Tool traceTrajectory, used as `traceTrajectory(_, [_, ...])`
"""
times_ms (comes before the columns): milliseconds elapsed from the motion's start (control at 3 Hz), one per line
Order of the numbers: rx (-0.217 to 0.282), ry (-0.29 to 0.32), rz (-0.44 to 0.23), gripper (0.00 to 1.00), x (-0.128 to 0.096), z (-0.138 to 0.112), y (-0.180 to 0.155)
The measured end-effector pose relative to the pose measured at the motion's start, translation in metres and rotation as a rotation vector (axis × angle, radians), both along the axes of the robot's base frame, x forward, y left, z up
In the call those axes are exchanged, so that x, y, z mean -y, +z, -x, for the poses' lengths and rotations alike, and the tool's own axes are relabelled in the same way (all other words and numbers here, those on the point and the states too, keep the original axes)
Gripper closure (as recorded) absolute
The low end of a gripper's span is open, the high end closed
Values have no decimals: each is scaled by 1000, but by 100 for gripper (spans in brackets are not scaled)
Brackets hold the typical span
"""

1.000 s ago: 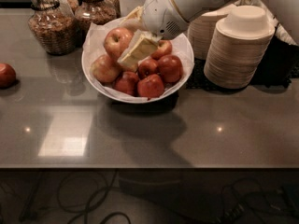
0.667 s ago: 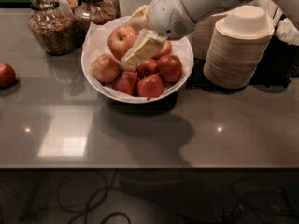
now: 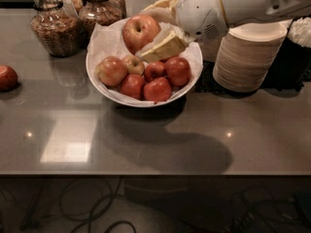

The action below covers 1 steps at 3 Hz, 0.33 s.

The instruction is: Pick apple from white bowl

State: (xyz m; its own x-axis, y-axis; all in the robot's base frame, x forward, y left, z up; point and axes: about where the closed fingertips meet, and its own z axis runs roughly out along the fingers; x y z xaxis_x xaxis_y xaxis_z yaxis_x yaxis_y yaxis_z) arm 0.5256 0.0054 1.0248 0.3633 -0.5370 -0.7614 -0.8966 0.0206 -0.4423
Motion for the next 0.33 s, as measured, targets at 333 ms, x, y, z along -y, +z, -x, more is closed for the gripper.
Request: traceTrajectory(333, [0, 0, 0, 100, 0, 0, 0])
